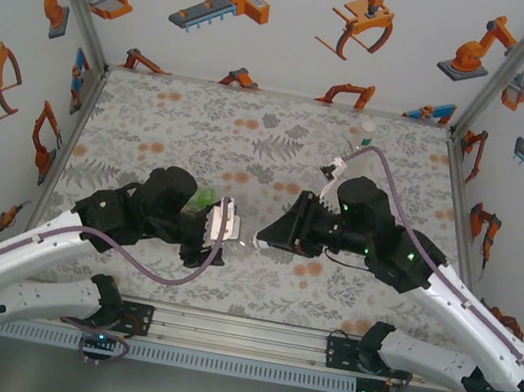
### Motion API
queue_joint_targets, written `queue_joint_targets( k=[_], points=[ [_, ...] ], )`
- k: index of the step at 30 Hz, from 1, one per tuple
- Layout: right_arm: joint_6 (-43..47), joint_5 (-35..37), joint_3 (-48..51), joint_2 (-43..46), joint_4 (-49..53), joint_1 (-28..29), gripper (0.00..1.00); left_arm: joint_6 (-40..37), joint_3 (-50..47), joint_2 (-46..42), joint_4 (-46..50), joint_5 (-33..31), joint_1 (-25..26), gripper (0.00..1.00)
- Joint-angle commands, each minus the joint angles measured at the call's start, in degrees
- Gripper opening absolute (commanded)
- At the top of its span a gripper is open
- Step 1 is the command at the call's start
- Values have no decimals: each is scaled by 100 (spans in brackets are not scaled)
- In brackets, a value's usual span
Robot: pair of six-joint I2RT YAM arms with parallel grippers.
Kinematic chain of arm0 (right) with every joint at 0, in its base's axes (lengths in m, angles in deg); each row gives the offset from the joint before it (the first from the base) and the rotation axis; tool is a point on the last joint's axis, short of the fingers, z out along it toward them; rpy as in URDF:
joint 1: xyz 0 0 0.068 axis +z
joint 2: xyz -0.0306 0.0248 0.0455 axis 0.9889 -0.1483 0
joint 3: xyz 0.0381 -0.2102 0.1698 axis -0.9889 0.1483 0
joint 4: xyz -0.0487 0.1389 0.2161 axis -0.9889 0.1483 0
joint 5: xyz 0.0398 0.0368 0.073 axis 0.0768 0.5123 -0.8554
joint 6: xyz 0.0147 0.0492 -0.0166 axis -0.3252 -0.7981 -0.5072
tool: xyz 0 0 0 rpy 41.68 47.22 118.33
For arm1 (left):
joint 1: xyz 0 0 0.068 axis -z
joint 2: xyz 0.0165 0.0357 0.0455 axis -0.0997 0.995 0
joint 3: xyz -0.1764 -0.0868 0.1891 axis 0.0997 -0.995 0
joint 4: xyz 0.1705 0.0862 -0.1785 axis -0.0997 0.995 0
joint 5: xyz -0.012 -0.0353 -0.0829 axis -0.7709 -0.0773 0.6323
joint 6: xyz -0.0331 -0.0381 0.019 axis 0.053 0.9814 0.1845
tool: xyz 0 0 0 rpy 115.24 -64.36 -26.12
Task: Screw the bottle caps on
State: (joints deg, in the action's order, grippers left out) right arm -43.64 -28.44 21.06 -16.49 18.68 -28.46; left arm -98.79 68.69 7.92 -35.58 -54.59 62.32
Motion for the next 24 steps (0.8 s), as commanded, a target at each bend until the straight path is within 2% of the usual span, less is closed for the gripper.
queue_joint_targets(
  k=[1,8,14,19,22,24],
  points=[
    [-1871,286,378,17,-137,69,11,10,121,-33,-923,176,36,0],
    [-1266,471,-164,-73,325,69,39,-44,114,-4,-906,202,37,0],
    [198,943,-1142,-165,1204,59,62,-62,70,-36,-837,204,43,0],
    [1439,1029,-1744,-284,1297,51,69,-39,47,-66,-811,231,42,0],
    [2592,1009,-1985,-348,1285,51,68,-23,44,-84,-811,251,44,0],
    [3687,805,-2040,-356,1148,51,67,-19,52,-94,-810,267,44,0]
  ],
)
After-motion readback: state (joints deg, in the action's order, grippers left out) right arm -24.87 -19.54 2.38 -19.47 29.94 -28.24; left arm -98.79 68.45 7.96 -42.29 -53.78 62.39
